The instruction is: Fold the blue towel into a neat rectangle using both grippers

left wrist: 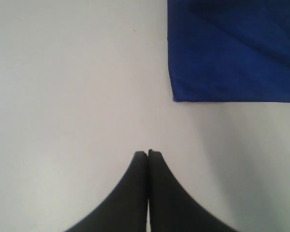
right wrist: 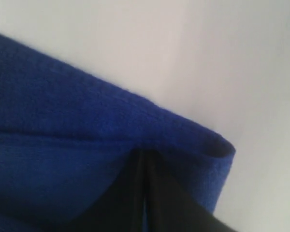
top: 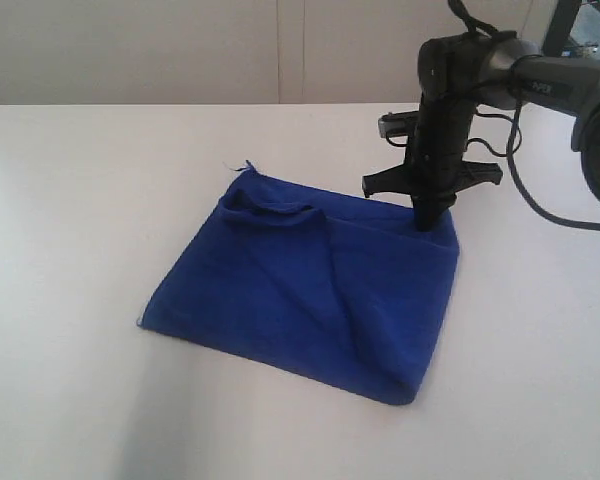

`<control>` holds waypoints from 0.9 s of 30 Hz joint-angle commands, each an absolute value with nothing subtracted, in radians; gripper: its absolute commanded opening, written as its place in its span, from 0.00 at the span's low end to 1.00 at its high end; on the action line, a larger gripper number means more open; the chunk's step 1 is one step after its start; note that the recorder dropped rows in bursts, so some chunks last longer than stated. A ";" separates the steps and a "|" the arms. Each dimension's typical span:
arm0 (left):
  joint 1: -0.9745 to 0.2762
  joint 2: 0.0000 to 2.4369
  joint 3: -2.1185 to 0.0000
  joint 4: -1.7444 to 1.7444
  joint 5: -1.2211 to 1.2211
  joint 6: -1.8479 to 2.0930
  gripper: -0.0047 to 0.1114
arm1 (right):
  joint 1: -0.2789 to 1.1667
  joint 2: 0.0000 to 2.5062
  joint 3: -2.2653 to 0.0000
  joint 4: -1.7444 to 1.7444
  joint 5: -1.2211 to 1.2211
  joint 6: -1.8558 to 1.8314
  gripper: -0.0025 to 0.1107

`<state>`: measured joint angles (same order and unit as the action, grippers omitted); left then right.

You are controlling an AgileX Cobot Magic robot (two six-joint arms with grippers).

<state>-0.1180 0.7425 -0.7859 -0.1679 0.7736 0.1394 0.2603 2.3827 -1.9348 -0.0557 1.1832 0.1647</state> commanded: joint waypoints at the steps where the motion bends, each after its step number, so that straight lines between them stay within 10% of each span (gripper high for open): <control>1: -0.125 0.734 -0.777 -0.171 0.777 0.134 0.04 | 0.248 2.370 -1.805 -0.162 1.221 0.169 0.02; 27: -0.125 0.734 -0.777 -0.171 0.777 0.134 0.04 | 0.248 1.922 -1.123 -0.117 1.003 0.207 0.02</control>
<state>-0.1180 0.7425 -0.7859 -0.1679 0.7736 0.1394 0.2519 1.9575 -1.1512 -0.1518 1.0148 0.1847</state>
